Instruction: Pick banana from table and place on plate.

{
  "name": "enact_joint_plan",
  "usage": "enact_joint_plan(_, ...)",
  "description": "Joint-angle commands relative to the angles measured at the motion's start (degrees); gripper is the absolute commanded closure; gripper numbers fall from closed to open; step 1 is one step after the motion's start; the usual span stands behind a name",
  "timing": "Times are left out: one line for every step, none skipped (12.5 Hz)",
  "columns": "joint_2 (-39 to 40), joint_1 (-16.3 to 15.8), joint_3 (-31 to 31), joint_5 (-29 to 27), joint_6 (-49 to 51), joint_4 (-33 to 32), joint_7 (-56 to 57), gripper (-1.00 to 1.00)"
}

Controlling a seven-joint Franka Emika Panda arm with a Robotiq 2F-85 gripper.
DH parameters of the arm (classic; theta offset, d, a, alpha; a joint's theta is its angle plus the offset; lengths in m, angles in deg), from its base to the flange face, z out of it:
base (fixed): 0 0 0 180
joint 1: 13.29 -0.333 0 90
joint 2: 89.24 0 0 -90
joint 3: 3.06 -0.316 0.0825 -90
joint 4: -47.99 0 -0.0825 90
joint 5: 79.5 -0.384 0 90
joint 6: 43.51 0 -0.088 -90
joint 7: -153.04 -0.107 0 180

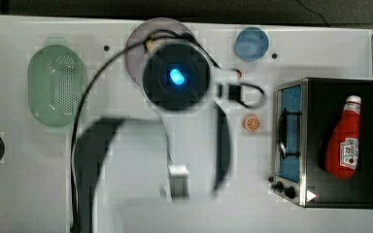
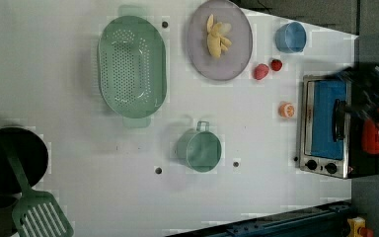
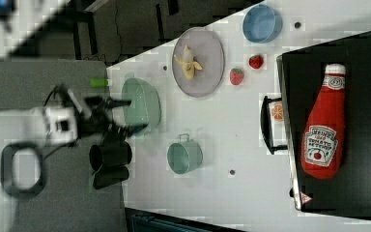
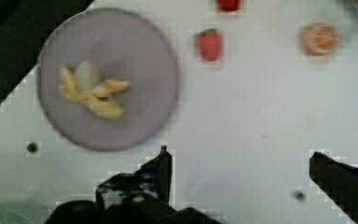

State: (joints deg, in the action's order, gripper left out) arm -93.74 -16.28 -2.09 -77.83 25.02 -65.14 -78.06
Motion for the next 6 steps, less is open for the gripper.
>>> enact_joint_plan(-5.45,1.39,2.52,0.66,8.41,-1.36,-1.12,-1.00)
enact_joint_plan(-8.26,1.42,2.66,0.73,11.55,-1.35,-1.12,-1.00)
enact_joint_plan(-10.85,1.40,2.59,0.73,14.80,-1.43,-1.12,-1.00)
enact_joint_plan(-12.89,1.36,2.47,0.65,17.91,-1.65,-1.12,-1.00)
enact_joint_plan(-14.51,1.29,2.34,0.63,18.40,-1.97,-1.12,-1.00)
enact_joint_plan(-15.67,1.32,2.41,0.67,18.37,-2.47,-1.12,-1.00)
